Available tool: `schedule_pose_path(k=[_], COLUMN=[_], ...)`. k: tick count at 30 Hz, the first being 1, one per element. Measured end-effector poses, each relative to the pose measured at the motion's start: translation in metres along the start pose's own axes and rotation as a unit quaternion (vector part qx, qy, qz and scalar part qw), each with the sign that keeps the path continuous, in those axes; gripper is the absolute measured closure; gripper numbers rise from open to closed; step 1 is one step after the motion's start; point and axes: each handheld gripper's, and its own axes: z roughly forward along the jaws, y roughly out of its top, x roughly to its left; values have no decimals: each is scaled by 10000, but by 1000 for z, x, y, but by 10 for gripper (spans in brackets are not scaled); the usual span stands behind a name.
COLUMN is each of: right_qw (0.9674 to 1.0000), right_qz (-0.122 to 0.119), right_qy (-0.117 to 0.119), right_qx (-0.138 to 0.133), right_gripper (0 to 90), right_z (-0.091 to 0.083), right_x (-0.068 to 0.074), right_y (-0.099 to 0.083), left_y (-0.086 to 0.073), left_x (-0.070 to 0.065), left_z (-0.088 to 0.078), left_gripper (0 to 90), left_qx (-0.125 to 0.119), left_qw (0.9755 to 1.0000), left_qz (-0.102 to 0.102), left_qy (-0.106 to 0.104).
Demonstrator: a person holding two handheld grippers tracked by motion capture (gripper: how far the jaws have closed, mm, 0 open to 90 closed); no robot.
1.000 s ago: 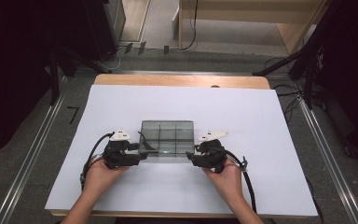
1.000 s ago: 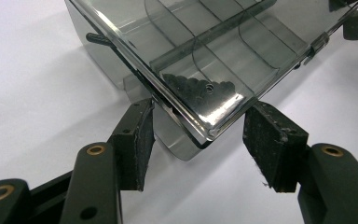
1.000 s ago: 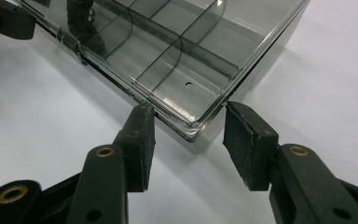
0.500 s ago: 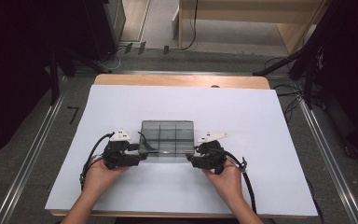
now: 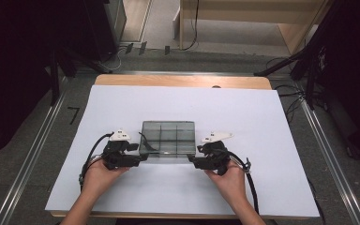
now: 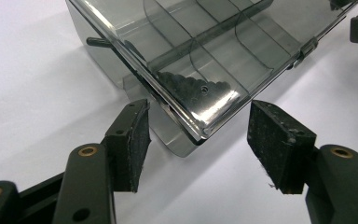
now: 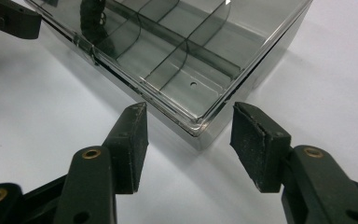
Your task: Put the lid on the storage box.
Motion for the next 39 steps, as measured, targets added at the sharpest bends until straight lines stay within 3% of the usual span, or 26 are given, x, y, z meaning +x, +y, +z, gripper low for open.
schedule_pose_path(k=[14,25,39], right_qw=[9997,9989,9977], right_qz=[-21,70,294], right_qy=[31,-71,-321], right_qx=[-240,-456,-528], right_gripper=[448,399,335], right_z=[-16,-32,-38], right_x=[-9,-34,-58], right_y=[1,-1,-5], left_y=[8,12,8], left_x=[-3,14,34], left_z=[-12,-25,-27], left_gripper=[383,382,372], left_qx=[-34,-135,-149], left_qw=[10000,9995,9985], left_qz=[28,-159,-309], left_qy=[63,236,415])
